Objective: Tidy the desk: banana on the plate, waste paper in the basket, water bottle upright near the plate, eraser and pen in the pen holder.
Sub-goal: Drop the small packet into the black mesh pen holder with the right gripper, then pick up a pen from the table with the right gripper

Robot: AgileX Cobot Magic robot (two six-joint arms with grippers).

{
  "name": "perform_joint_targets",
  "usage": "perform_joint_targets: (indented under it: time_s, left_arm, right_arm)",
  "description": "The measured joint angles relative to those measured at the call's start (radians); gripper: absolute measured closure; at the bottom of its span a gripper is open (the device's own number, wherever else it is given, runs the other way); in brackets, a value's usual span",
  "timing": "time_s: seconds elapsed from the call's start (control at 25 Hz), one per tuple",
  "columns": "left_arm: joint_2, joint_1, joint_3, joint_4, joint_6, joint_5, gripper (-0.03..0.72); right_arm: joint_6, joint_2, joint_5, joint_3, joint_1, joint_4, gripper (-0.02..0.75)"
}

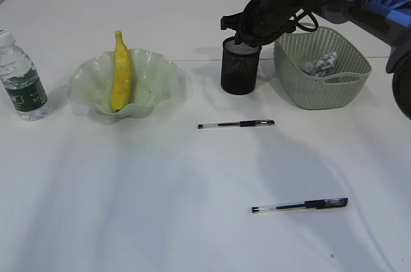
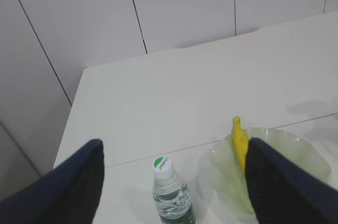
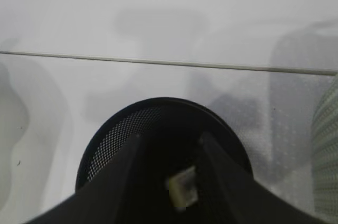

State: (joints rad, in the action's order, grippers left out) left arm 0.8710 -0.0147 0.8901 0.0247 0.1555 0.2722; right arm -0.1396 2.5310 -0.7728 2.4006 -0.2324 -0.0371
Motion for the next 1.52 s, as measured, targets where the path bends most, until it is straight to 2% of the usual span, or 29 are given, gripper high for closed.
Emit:
perform_joint_targets:
  time_s: [0.24,0.52,1.16,1.52]
  left_arm:
    - [0.000,0.000,0.000,0.000,0.000,0.000,0.095]
    - [0.000,0.000,0.000,0.000,0.000,0.000,0.095]
    - [0.000,0.000,0.000,0.000,0.000,0.000,0.095]
    - [0.000,0.000,0.000,0.000,0.000,0.000,0.095]
  right_arm:
    - [0.000,0.000,-0.011,0.006,0.000,-0.026,0.488]
    - [0.000,0.000,-0.071,0.128,0.000,-0.033,0.487]
    - [0.002,-0.070,-0.412,0.354,0.001,-0.031,0.487]
    - [-0.008,-0.198,-0.481,0.376,0.004,-0.031,0.487]
